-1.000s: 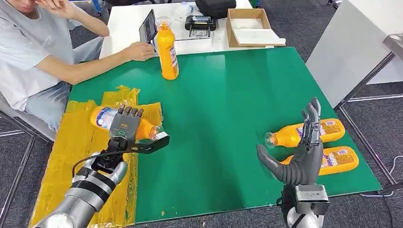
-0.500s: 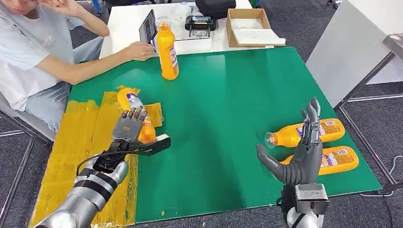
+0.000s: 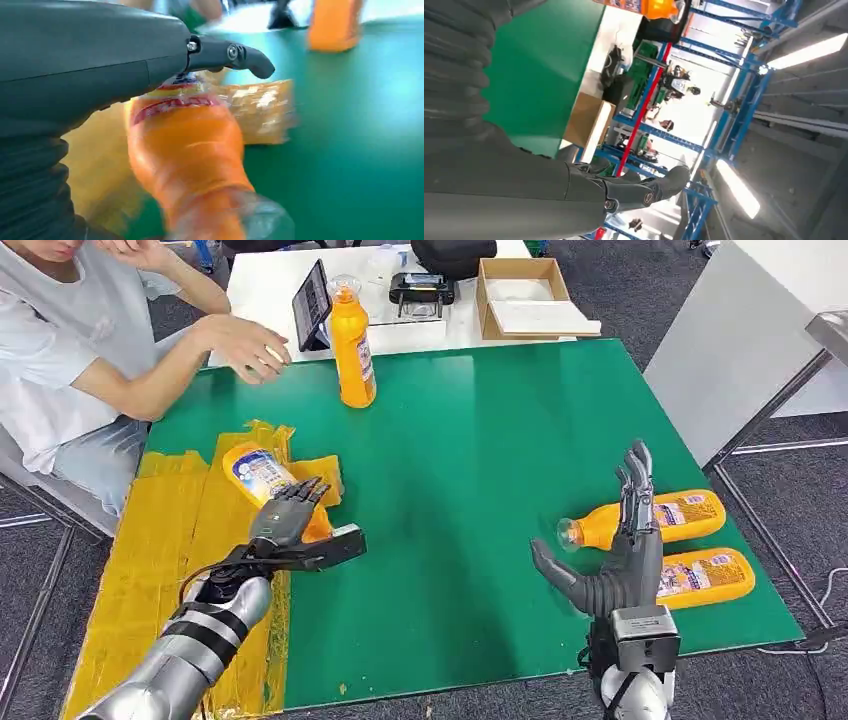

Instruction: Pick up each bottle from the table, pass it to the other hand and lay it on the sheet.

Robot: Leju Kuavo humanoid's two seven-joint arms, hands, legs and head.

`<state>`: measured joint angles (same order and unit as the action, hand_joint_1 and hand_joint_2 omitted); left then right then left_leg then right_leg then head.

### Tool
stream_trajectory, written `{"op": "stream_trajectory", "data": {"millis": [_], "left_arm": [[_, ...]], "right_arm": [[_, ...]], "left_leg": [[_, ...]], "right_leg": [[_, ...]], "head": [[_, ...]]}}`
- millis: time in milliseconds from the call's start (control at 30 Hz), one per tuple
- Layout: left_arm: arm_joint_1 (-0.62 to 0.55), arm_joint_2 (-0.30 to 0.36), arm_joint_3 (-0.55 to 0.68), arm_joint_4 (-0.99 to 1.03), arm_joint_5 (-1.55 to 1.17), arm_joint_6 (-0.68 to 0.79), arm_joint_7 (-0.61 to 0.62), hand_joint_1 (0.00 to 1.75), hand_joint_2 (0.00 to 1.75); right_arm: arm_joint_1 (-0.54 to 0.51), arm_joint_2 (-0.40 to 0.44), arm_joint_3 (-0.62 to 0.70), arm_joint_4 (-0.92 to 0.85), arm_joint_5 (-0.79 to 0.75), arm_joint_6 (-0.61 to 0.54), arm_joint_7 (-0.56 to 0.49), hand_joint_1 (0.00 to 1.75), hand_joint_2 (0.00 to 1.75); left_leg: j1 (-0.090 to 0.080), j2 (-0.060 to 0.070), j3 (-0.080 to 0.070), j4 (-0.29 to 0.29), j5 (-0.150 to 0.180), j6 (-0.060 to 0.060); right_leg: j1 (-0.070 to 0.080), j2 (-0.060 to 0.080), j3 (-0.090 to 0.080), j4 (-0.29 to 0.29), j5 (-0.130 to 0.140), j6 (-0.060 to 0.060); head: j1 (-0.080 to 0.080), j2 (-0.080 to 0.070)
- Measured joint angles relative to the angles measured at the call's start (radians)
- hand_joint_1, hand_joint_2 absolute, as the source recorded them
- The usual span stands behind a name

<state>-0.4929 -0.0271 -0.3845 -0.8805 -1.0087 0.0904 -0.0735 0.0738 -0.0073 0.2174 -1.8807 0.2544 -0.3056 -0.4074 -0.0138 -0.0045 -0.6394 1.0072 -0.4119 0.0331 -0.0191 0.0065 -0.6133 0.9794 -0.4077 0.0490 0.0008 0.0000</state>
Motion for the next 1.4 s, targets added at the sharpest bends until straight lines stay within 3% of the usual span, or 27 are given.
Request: {"op": "stream_trajectory", "data": {"millis": [200, 400, 600, 867, 1100, 1333, 1400], "left_arm": [[0.148, -0.002, 0.085, -0.291, 0.535, 0.092, -0.336, 0.00, 1.75], [0.275, -0.003, 0.135, -0.595, 0.683, 0.214, -0.454, 0.00, 1.75], [0.330, -0.003, 0.162, -0.745, 0.694, 0.227, -0.466, 0.00, 1.75], [0.350, -0.003, 0.173, -0.799, 0.697, 0.230, -0.471, 0.00, 1.75], [0.368, -0.005, 0.181, -0.826, 0.774, 0.215, -0.492, 0.00, 1.75], [0.385, 0.008, 0.180, -0.830, 0.910, -0.006, -0.401, 0.00, 1.75], [0.385, 0.019, 0.178, -0.824, 0.945, -0.091, -0.366, 0.00, 1.75]], "right_arm": [[0.003, -0.039, 0.000, 0.018, 0.066, -0.065, -0.031, 0.00, 1.75], [0.010, -0.090, 0.002, 0.012, 0.233, -0.106, 0.040, 0.00, 1.75], [0.014, -0.126, 0.002, 0.005, 0.257, -0.108, 0.055, 0.00, 1.75], [0.014, -0.138, 0.002, 0.004, 0.266, -0.108, 0.058, 0.00, 1.75], [0.018, -0.185, -0.009, 0.004, 0.426, -0.084, 0.150, 0.00, 1.75], [0.049, -0.355, -0.065, 0.013, 0.627, 0.098, 0.315, 0.00, 1.75], [0.071, -0.429, -0.097, 0.024, 0.613, 0.168, 0.334, 0.00, 1.75]], "left_leg": [[0.000, 0.000, 0.000, 0.000, -0.001, 0.000], [0.000, 0.000, 0.000, 0.000, -0.001, -0.001], [0.000, 0.000, 0.000, 0.000, -0.001, 0.000], [0.000, 0.000, 0.000, 0.000, -0.001, -0.001], [0.000, -0.001, 0.000, 0.000, -0.001, -0.001], [-0.001, -0.001, 0.000, 0.000, -0.001, 0.000], [-0.002, -0.002, 0.000, 0.000, -0.001, 0.000]], "right_leg": [[0.000, 0.000, -0.001, 0.000, 0.000, 0.000], [0.000, 0.000, 0.000, 0.000, -0.001, 0.000], [0.000, 0.000, 0.000, 0.000, 0.000, 0.000], [0.000, 0.000, 0.000, 0.000, 0.000, 0.000], [0.000, 0.000, 0.000, -0.001, -0.001, 0.000], [-0.001, 0.000, 0.000, -0.001, 0.000, 0.000], [-0.002, 0.000, 0.000, -0.001, 0.000, 0.000]], "head": [[0.000, 0.000], [0.000, 0.000], [0.000, 0.000], [0.000, 0.000], [0.000, 0.000], [0.000, 0.000], [0.000, 0.000]]}}
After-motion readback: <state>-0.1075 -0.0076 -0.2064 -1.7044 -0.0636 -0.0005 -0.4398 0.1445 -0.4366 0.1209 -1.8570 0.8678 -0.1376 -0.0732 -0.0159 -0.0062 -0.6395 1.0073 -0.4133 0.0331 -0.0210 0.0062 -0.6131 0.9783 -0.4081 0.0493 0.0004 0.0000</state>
